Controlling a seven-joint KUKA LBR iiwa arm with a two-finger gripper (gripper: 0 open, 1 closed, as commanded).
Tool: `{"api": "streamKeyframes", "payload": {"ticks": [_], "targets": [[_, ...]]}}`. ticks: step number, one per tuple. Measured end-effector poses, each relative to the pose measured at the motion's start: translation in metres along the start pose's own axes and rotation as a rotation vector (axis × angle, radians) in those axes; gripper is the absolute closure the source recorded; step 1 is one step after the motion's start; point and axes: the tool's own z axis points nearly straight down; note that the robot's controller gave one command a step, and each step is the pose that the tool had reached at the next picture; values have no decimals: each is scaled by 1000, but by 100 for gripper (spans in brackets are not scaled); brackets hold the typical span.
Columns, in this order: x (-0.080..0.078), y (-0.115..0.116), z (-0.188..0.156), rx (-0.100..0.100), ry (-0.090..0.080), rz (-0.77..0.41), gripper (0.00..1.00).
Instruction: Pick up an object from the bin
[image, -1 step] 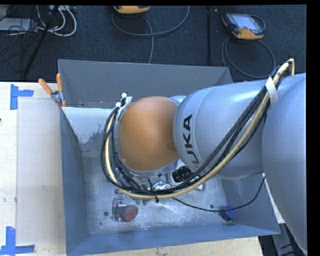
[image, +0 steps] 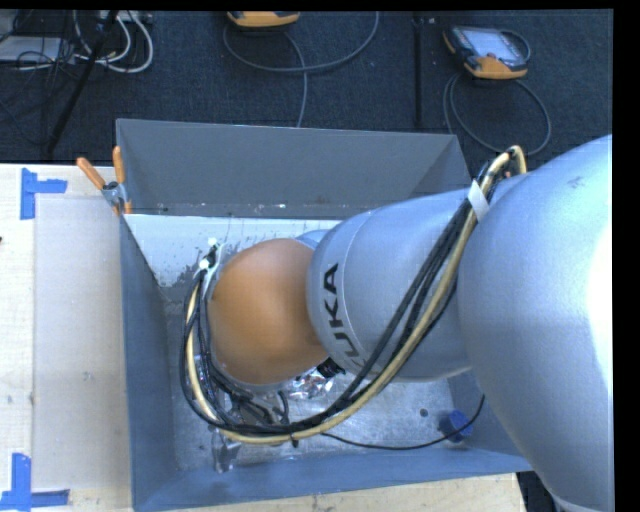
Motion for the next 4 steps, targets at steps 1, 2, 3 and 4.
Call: {"api": "streamKeyframes", "payload": {"ticks": [1, 2, 3, 4], "targets": [[15, -86, 62, -1, -26, -27, 0], [18, -82, 62, -2, -13, -33, 100], [15, -83, 62, -2, -25, -30, 0], [18, -82, 62, -2, -13, -30, 100]]}}
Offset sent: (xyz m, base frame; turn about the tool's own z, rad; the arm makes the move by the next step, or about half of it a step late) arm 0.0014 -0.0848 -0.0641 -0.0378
